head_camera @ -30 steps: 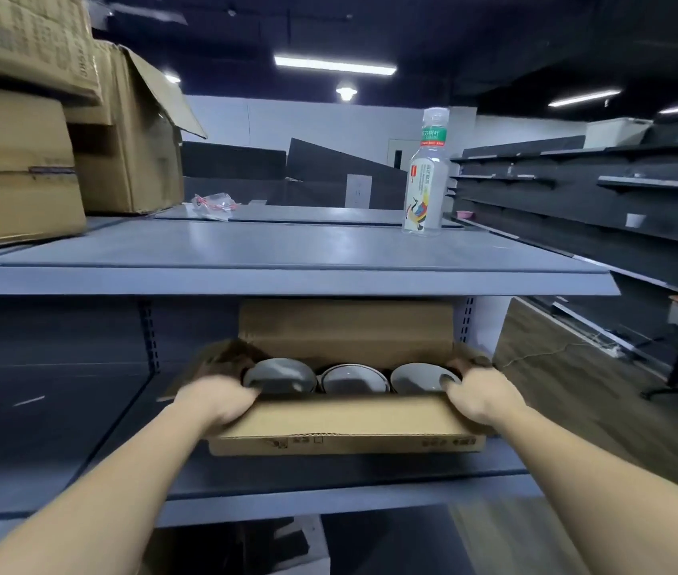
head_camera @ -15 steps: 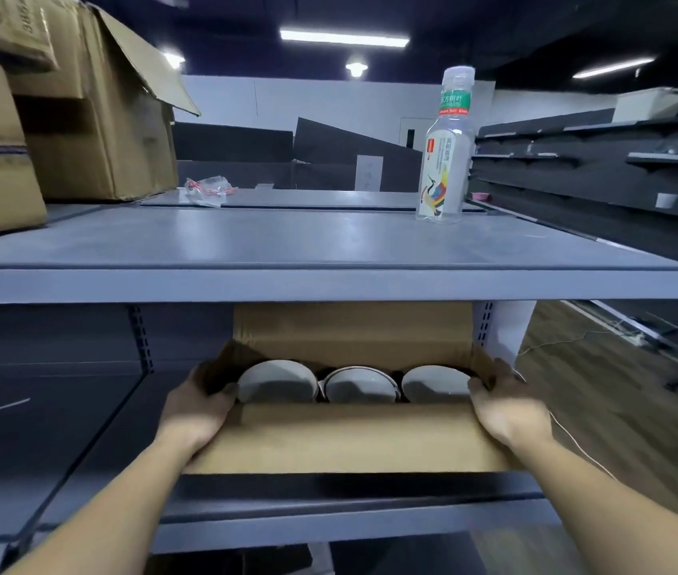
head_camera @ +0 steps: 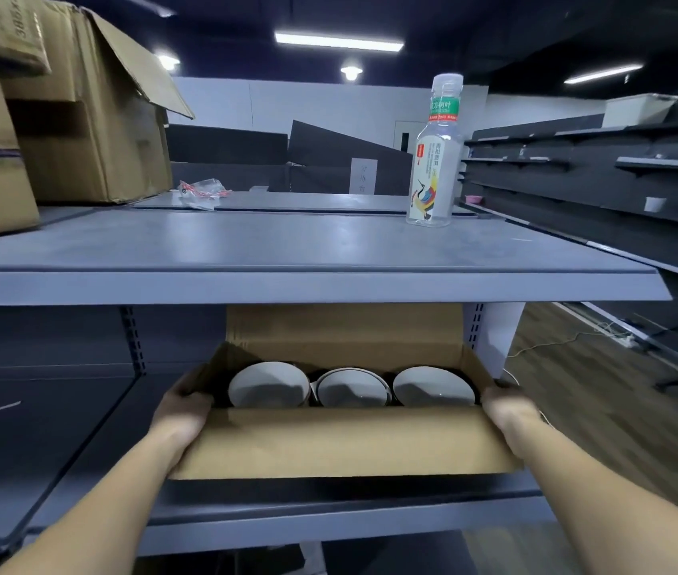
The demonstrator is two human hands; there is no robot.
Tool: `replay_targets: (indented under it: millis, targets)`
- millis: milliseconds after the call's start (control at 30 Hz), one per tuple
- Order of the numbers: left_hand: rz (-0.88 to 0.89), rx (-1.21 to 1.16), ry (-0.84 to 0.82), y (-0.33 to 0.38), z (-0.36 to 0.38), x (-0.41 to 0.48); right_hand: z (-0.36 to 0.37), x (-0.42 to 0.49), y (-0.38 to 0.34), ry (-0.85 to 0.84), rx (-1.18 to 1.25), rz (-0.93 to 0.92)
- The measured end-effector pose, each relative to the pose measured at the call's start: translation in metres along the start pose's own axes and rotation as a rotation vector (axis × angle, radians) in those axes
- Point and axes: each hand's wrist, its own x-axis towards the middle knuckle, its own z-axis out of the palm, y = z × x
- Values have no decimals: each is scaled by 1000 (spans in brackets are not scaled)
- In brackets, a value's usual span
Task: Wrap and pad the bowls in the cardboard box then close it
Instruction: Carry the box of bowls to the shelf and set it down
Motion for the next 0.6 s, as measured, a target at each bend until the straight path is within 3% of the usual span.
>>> replay_targets:
  millis: [267,367,600]
  targets:
    - [35,45,-14,4,-10,-20,-13,-17,4,30,-36,-2]
    - [-64,71,40,-3,-16,-31,-18,-26,4,42,3,11]
    - [-72,58,144,-12,-40,-101,-32,-44,1,-76,-7,-80]
